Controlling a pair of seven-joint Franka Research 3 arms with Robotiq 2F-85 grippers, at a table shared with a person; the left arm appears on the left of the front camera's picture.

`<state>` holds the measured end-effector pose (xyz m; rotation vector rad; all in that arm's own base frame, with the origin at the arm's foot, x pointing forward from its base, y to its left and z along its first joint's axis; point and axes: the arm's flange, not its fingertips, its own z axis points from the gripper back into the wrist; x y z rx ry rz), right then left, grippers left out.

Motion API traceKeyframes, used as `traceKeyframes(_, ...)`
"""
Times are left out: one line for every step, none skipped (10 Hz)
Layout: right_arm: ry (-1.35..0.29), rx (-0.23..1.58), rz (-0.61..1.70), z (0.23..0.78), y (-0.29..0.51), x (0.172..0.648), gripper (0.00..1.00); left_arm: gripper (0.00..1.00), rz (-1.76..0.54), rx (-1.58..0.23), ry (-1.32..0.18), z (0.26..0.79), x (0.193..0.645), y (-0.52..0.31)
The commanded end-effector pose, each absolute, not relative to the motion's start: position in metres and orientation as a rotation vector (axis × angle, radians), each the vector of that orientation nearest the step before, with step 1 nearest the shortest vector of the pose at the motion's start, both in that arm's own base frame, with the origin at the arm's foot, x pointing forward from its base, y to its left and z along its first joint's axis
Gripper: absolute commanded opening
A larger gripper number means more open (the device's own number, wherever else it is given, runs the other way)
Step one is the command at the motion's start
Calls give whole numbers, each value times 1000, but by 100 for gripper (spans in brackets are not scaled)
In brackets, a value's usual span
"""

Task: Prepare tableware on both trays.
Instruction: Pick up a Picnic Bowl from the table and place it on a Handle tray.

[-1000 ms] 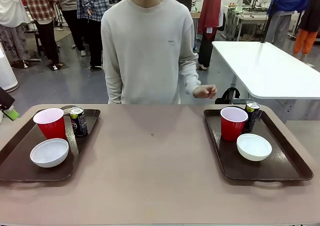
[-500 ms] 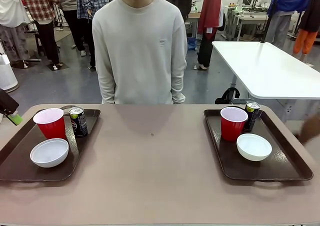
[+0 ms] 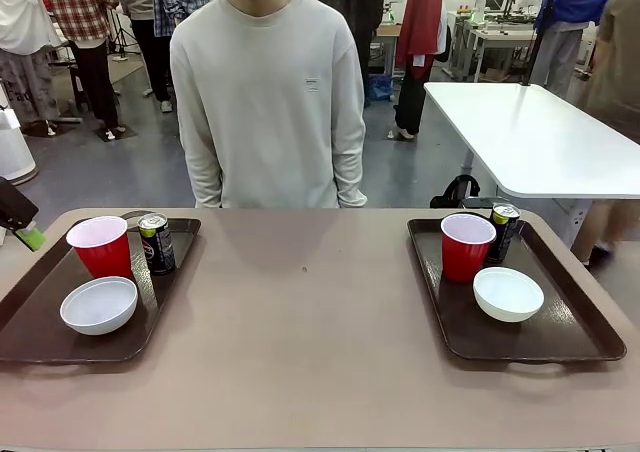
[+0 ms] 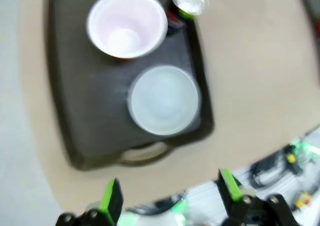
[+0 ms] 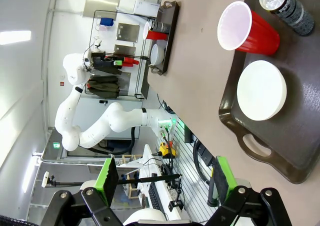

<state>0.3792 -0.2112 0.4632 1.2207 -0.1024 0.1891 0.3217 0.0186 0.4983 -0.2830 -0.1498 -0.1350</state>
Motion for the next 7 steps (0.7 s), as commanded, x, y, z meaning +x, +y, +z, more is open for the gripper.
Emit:
traceKeyframes(-103, 1230, 182, 464, -209, 377, 100, 100, -302, -688, 111, 493, 336, 64)
traceKeyframes(-103, 1230, 182, 464, -209, 377, 100, 100, -328, -793, 183, 472, 336, 79)
traceKeyframes(-103, 1230, 182, 464, -209, 377, 100, 100, -361, -921, 236, 454, 336, 90)
traceKeyframes(-103, 1230, 182, 464, -209, 377, 100, 100, -373, -1070, 257, 438, 335, 102)
traceKeyframes(-103, 1230, 182, 464, -209, 377, 100, 100, -336, -1267, 240, 423, 330, 116)
traceKeyframes(-103, 1230, 182, 464, -209, 377, 100, 100, -254, -1371, 191, 411, 319, 127)
traceKeyframes(-103, 1230, 182, 464, -209, 377, 100, 100, -189, -1397, 156, 402, 307, 135)
